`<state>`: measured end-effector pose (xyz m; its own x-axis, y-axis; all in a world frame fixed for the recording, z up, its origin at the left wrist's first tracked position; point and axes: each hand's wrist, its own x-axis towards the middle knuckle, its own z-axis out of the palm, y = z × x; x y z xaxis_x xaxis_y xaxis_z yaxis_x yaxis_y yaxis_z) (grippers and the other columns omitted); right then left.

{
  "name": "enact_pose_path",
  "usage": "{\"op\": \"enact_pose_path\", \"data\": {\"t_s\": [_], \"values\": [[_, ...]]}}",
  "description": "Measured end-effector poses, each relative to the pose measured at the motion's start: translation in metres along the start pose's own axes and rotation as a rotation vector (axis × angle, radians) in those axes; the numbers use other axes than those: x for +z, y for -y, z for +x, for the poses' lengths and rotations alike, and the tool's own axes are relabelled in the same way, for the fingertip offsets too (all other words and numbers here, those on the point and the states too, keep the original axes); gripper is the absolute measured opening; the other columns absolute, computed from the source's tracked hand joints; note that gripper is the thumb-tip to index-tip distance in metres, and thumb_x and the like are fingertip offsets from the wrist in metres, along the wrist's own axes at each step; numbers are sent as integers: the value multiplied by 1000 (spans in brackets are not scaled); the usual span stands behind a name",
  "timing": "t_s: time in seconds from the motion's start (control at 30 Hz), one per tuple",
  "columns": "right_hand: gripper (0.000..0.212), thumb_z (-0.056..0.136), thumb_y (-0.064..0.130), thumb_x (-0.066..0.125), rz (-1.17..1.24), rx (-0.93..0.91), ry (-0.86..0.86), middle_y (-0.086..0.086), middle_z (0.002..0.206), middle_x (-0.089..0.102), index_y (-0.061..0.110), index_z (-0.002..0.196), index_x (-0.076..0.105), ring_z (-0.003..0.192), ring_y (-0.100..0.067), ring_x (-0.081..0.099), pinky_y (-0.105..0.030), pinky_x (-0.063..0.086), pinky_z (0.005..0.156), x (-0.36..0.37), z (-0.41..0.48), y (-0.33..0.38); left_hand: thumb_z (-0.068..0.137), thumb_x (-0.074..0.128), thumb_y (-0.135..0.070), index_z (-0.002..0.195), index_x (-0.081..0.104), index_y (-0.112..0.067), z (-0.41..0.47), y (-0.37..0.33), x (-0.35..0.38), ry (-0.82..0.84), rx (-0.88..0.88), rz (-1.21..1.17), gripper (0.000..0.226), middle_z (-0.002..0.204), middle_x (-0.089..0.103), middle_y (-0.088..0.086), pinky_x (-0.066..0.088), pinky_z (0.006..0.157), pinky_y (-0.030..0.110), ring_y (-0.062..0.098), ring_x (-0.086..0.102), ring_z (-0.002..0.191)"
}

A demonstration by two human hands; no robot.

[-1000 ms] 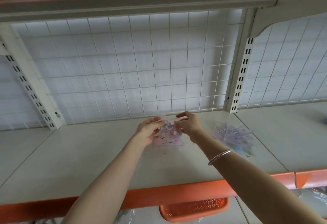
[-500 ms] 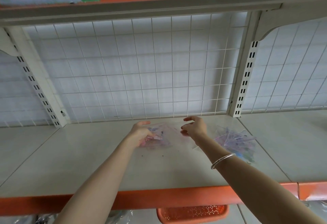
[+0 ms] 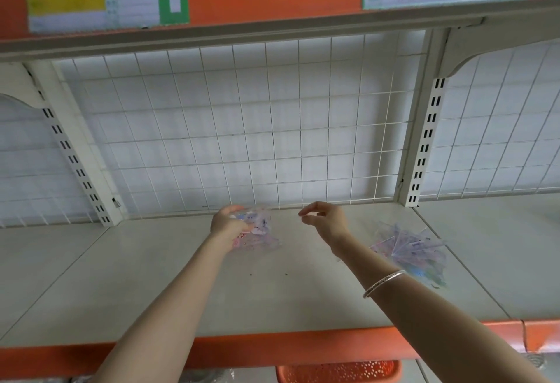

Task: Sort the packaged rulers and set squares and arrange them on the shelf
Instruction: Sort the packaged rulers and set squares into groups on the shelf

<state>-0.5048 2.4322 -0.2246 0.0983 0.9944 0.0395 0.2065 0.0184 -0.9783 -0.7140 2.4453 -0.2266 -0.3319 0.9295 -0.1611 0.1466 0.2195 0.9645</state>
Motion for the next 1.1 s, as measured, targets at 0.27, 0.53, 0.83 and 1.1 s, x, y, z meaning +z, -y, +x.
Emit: {"op": "enact_pose_path", "data": {"t_s": [0.27,0.53,0.83,1.1], "values": [[30,85,-15,41,289,131,127,-14,70,59,1,69,61,62,-23,59,-21,54,63,6,-3,-2,78,60,15,130,53,-13,-1,6,-11,-51,44,-16,59,132,52,12,44,78,28,26,55,99],[31,77,-23,51,234,114,219,-16,80,58,3,92,57,61,-26,61,-29,58,61,24,-4,4,84,65,2,133,46,-18,-1,16,-31,-171,91,-90,56,123,49,6,47,60,22,23,54,92],[32,83,-13,44,-107,60,240,-2,75,60,4,97,68,60,-12,52,-14,42,52,61,8,6,86,64,-10,144,25,-30,3,34,-51,-346,204,-133,73,120,56,6,48,80,28,23,59,93],[46,79,-13,38,-452,-153,233,-7,96,70,14,88,74,76,-11,55,-18,47,67,83,13,-1,85,59,-3,141,30,-31,-5,42,-51,-373,300,-206,69,116,58,4,48,84,30,22,60,96]]}}
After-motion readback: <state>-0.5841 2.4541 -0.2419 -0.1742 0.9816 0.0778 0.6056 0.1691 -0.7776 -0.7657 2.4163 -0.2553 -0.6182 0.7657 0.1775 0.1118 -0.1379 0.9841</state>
